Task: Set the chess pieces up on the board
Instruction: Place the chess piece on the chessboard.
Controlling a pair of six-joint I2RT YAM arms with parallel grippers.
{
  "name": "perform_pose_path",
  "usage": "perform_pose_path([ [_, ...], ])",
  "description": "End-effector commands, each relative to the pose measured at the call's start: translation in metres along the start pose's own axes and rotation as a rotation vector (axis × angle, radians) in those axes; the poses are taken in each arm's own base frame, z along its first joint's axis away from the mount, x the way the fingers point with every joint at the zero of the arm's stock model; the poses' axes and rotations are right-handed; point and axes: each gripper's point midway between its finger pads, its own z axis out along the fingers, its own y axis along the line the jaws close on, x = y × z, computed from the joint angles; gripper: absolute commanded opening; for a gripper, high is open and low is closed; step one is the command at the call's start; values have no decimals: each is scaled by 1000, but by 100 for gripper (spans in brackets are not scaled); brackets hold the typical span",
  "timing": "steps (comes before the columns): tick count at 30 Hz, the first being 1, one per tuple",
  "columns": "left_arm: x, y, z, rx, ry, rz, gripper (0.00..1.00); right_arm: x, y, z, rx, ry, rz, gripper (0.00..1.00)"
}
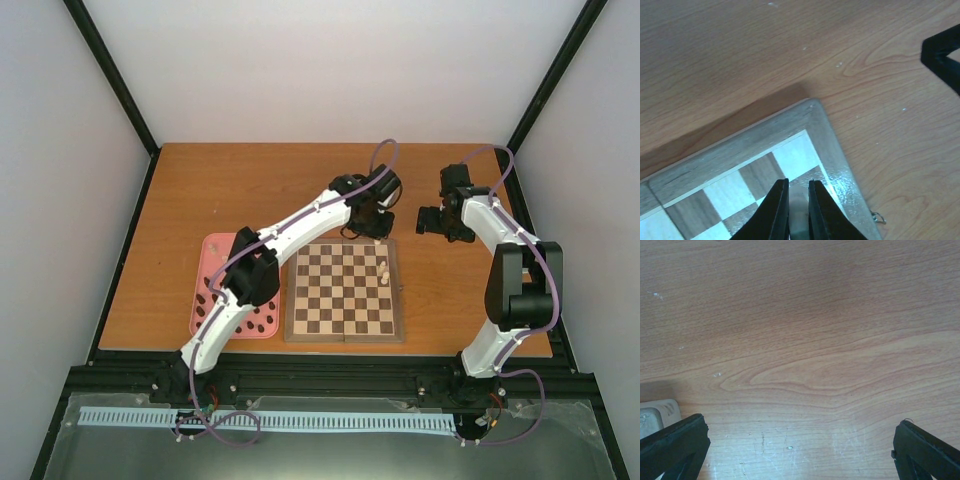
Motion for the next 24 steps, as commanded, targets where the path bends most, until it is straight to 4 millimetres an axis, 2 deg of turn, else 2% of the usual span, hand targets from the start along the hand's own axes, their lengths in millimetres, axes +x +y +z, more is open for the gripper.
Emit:
perform_pose_path([
  [1,-6,-27,0,57,-35,31,2,0,-5,3,14,-5,12,100],
  [17,9,-33,24,59,7,57,2,2,-7,5,23,3,10,100],
  [24,18,-31,25,44,30,64,2,4,-6,7,17,5,12,100],
])
